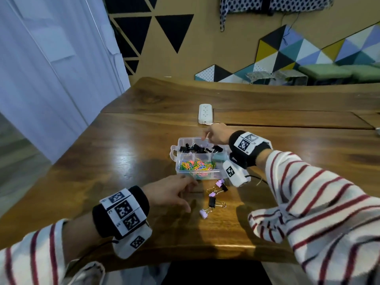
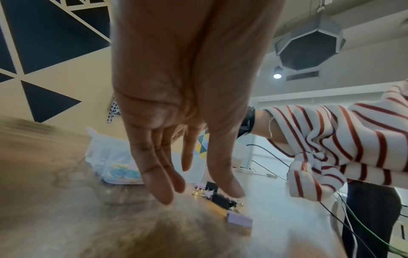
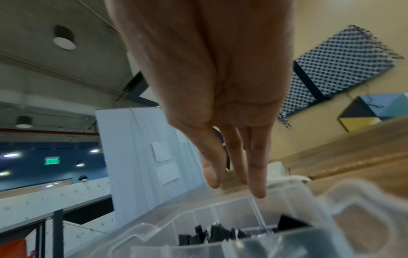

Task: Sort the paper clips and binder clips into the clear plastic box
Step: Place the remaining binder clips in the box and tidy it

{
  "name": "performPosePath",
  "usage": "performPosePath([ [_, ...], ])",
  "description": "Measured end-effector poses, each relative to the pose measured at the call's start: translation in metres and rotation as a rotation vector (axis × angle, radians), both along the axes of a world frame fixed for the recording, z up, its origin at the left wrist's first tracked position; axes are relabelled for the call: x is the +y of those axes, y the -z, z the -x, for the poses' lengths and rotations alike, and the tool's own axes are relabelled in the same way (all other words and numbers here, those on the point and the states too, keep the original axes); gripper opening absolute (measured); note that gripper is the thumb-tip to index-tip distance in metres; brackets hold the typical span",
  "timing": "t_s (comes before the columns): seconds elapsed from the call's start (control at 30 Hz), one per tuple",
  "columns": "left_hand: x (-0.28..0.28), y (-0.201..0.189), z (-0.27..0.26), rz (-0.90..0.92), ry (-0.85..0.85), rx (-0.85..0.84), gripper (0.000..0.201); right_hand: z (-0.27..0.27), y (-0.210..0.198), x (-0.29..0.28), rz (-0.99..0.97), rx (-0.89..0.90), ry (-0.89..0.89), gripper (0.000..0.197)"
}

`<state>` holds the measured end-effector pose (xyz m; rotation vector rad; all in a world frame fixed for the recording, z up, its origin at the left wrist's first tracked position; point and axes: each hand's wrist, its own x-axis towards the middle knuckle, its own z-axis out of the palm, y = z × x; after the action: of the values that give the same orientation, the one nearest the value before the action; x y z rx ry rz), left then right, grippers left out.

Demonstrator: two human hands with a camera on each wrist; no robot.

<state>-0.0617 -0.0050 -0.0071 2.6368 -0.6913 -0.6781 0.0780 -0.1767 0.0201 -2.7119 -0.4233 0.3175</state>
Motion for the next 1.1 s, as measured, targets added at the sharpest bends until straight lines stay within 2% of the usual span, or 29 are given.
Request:
performPosePath([
  [0.13,-0.014,0.010,0.003,-0.024,0.046,0.024,0.084,0.024,-0.015,-0.023,-0.012,-0.101,-0.095,0.029],
  [0.33,-0.045,0.018,0.005,-0.111,0.154,-0.045,0.081,0.077,-0.016,-0.051,0.108,-0.065,-0.217,0.021],
  [0.47,-0.054,0.017,0.001,-0.068,0.171,-0.073,0.053,0.094,-0.004,-0.063,0.167,-0.050,-0.275,0.023],
  [0.7,-0.038,0.023,0.011,0.010,0.152,-0.157,0.029,0.115,0.013,-0.058,0.228,0.005,-0.277,0.021],
  [0.83,-0.038,0.022,0.018,0.008,0.142,-0.191,0.021,0.115,0.024,-0.043,0.253,0.014,-0.301,0.039],
  [0.97,-0.037,0.018,0.018,-0.002,0.156,-0.174,0.022,0.115,0.030,-0.034,0.382,0.013,-0.300,0.040],
  [1.1,-0.030,0.018,0.015,0.014,0.137,-0.178,0.022,0.117,0.036,-0.038,0.340,0.056,-0.215,0.041],
])
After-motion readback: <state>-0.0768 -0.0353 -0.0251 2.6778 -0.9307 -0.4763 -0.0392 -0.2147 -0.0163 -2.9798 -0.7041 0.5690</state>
